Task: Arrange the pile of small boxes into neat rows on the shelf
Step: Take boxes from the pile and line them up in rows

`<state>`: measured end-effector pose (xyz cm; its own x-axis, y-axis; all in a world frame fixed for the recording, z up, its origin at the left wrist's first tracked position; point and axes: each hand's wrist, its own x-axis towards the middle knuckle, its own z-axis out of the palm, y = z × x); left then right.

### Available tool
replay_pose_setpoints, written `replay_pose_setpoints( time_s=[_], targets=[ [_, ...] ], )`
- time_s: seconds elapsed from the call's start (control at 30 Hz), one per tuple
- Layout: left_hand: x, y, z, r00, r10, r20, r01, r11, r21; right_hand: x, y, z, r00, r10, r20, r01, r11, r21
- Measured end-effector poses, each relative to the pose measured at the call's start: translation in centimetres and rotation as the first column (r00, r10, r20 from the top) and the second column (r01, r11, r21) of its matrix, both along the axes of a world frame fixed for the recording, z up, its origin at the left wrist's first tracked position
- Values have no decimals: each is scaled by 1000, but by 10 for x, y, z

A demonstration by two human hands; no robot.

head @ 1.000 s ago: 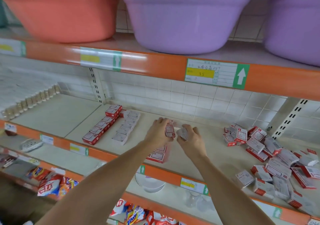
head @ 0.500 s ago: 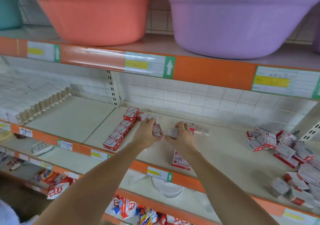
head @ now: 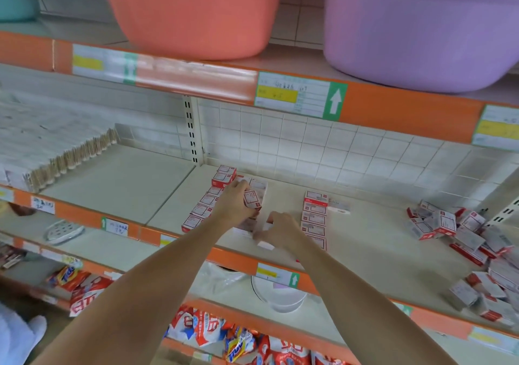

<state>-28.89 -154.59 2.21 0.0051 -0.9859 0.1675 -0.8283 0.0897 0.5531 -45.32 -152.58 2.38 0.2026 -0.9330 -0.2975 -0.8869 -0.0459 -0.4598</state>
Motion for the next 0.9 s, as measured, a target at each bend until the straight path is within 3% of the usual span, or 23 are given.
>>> replay_pose_setpoints(
  time_s=[0.2,0.37,0.43,0.53,0.9],
  targets=[
    [6,1,-2,999,-39,11,39,999,-5,8,4,1,987,91,-132,-89,996,25],
    [10,5,-1,996,-70,51,69,997,34,-12,3,13,988,153,-5,-153,988,-27],
    [11,7,0,997,-67,38,65,996,59,-22,3,16,968,251,16,-250,967,-50],
    [11,10,1,999,-53,14,51,995,86,-30,5,18,911,405,-81,-408,913,-22],
    [14,20,-1,998,-24,-62,31,994,108,-20,19,3,876,460,-144,-481,826,-293]
  ],
)
